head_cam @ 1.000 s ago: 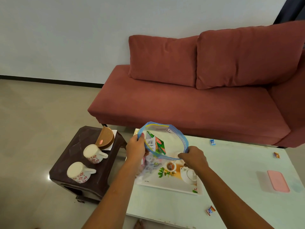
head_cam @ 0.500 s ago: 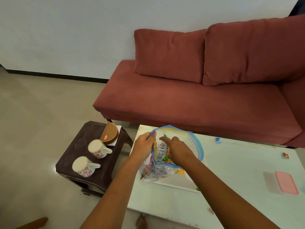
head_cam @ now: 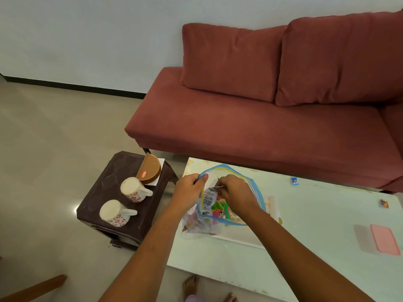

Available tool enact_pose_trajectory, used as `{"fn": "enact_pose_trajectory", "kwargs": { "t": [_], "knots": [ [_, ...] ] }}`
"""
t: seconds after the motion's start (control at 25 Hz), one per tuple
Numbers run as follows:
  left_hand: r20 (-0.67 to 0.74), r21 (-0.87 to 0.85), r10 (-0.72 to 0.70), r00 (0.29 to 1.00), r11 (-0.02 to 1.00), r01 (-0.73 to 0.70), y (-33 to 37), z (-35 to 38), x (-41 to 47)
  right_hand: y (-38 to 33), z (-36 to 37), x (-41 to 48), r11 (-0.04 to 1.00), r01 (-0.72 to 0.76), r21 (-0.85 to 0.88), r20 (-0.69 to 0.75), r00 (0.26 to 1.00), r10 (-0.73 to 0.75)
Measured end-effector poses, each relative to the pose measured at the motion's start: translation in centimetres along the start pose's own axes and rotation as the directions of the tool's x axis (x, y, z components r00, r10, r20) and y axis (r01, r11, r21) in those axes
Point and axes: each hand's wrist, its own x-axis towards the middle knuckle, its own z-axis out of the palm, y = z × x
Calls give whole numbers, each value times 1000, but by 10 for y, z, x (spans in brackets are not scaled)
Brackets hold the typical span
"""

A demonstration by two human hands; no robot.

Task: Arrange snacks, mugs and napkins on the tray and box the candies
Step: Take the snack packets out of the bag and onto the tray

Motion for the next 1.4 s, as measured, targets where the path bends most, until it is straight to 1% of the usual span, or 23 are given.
{"fn": "enact_pose_trajectory", "kwargs": {
  "t": [0.08, 0.2, 0.28, 0.32, 0.36, 0.44, 0.52, 0.56, 0.6, 0.64, 0.68, 0.72, 0.76, 0.84, 0.88, 0.96, 1.04, 1.12, 1.2, 1.24, 1.28, 1.32, 1.4],
  "knots": [
    [-31, 100, -15, 999, 995, 18, -12, -6, 5, -1, -2, 0, 999, 45, 29, -90, 995, -42],
    [-7, 106, -61, 998, 993, 61, -31, -13, 17, -3, -5, 3, 991, 110, 72, -195, 976, -94],
    [15, 113, -64, 998, 992, 62, -40, -16, 29, -6, -7, 9, 982, 126, 143, -260, 962, -86],
    [31, 116, -64, 997, 991, 60, -44, -18, 36, -7, -8, 13, 972, 116, 204, -287, 956, -53],
    [52, 120, -65, 997, 991, 58, -48, -18, 42, -7, -10, 18, 952, 95, 291, -308, 951, -1],
    [94, 143, -75, 993, 988, 61, -57, -20, 53, -4, -13, 26, 857, 23, 514, -289, 946, 148],
    [122, 150, -100, 987, 985, 81, -68, -19, 64, 5, -12, 33, 770, -69, 634, -247, 926, 286],
    [145, 125, -113, 983, 988, 96, -74, -18, 69, 11, -9, 35, 722, -101, 684, -241, 903, 355],
    [167, 92, -129, 977, 989, 115, -80, -16, 75, 17, -6, 36, 658, -125, 742, -245, 864, 440],
    [184, 70, -149, 971, 988, 138, -85, -14, 79, 23, -2, 35, 588, -141, 797, -247, 812, 529],
    [197, 71, -165, 966, 986, 154, -90, -12, 83, 28, 4, 35, 550, -173, 817, -251, 753, 608],
    [208, 89, -172, 963, 984, 157, -94, -10, 85, 33, 12, 33, 562, -232, 794, -269, 694, 668],
    [222, 101, -174, 959, 983, 155, -99, -8, 88, 36, 20, 30, 611, -320, 724, -309, 642, 702],
    [263, 101, -177, 948, 983, 156, -106, -3, 91, 39, 42, 23, 715, -480, 508, -429, 579, 693],
    [281, 102, -173, 944, 983, 150, -109, -1, 92, 37, 53, 21, 750, -535, 390, -480, 577, 661],
    [308, 90, -164, 937, 986, 142, -111, 4, 92, 31, 74, 21, 782, -582, 224, -508, 615, 603],
    [325, 51, -156, 933, 988, 148, -109, 11, 88, 24, 93, 28, 789, -594, 158, -430, 678, 596],
    [320, 6, -157, 934, 987, 163, -105, 18, 85, 13, 110, 33, 794, -587, 157, -298, 739, 604],
    [314, -55, -169, 934, 979, 196, -99, 23, 84, 2, 121, 33, 805, -551, 217, -160, 794, 587],
    [322, -79, -171, 931, 975, 207, -95, 24, 83, -1, 124, 32, 800, -528, 284, -93, 815, 571],
    [343, -91, -167, 925, 974, 209, -93, 24, 82, -2, 125, 29, 769, -513, 381, -23, 827, 562],
    [373, -92, -156, 915, 975, 204, -91, 24, 81, 0, 123, 27, 702, -514, 493, 62, 826, 561],
    [435, -106, -120, 892, 977, 183, -89, 22, 77, 4, 116, 24, 467, -564, 681, 290, 793, 535]
  ]
}}
